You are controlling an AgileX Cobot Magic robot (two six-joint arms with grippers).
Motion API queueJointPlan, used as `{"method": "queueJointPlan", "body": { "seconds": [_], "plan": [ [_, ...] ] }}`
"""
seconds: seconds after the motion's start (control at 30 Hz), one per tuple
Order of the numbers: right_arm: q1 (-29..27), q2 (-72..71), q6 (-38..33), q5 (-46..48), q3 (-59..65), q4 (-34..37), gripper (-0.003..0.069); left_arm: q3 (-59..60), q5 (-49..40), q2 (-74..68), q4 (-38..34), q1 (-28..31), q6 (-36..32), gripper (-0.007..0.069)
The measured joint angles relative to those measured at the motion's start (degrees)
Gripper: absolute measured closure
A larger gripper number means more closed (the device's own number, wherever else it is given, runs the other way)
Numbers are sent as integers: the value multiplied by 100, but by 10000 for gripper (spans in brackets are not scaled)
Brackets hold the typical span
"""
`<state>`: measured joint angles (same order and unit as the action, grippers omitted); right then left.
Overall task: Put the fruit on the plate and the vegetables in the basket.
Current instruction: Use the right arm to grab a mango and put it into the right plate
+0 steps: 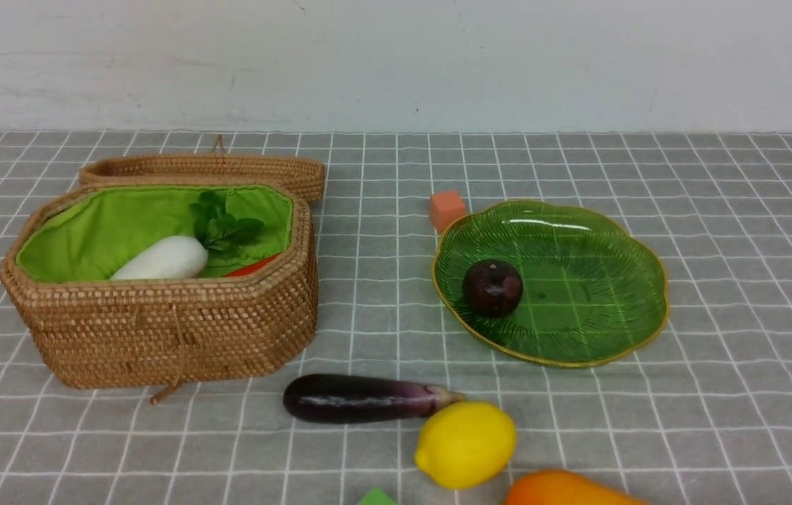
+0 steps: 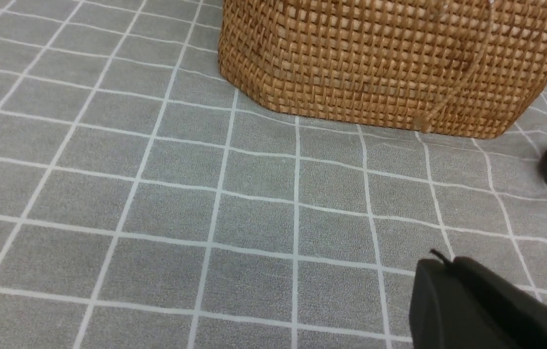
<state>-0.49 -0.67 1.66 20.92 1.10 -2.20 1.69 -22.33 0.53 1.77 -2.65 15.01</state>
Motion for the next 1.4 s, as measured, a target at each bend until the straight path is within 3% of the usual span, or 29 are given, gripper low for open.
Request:
{"method": "queueJointPlan", "body": {
  "seconds": [0.23, 0.5, 0.6, 0.73, 0.87, 1.0, 1.13, 1.23, 1.33, 1.4],
  "plan": [
    [0, 0, 14, -111, 22, -46, 418, 0, 0, 0, 0, 0, 0, 610],
    [0, 0, 394, -1988, 43, 138, 418, 0, 0, 0, 0, 0, 0, 603],
    [0, 0, 829, -2817, 43, 420, 418, 0, 0, 0, 0, 0, 0, 600],
    [0, 0, 1596, -3051, -76, 809, 418, 0, 0, 0, 0, 0, 0, 599],
    [0, 203, 2459, -2538, -1023, 926, 418, 0, 0, 0, 0, 0, 0, 596],
    [0, 1060, 2563, -1240, -2464, 692, 418, 0, 0, 0, -5, 0, 0, 592],
    [0, 2211, 2050, 89, -3635, 251, 418, 0, 0, 0, -5, 0, 0, 588],
    [8, 3092, 1248, 778, -4117, 25, 418, 0, 0, 0, -5, 0, 0, 585],
    [165, 3653, 790, 925, -4154, 220, 418, 0, 0, 0, -5, 0, 0, 585],
    [577, 4186, 360, 1175, -4154, 649, 418, 0, 0, 0, -5, 0, 0, 585]
  ]
}}
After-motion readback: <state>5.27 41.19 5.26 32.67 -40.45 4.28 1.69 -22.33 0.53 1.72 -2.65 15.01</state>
